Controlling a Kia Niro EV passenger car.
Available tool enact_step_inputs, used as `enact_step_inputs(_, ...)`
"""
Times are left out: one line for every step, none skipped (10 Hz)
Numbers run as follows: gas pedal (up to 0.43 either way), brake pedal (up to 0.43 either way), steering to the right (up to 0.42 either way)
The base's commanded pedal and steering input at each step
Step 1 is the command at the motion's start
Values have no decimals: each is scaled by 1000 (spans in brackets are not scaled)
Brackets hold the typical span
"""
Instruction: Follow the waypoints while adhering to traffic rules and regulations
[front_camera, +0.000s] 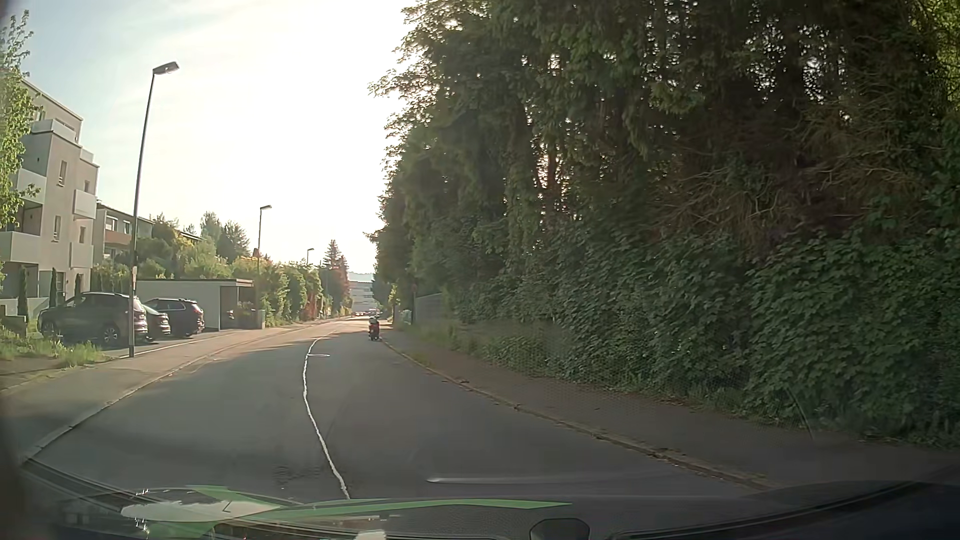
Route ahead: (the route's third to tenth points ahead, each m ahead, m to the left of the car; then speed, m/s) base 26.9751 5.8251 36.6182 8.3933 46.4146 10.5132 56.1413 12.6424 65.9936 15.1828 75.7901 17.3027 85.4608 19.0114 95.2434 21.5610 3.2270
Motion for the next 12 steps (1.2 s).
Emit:
enact_step_inputs(79,0,-268)
enact_step_inputs(79,0,-246)
enact_step_inputs(79,0,-222)
enact_step_inputs(79,0,-200)
enact_step_inputs(79,0,-195)
enact_step_inputs(79,0,-193)
enact_step_inputs(79,0,-193)
enact_step_inputs(79,0,-193)
enact_step_inputs(79,0,-193)
enact_step_inputs(79,0,-193)
enact_step_inputs(79,0,-191)
enact_step_inputs(79,0,-186)
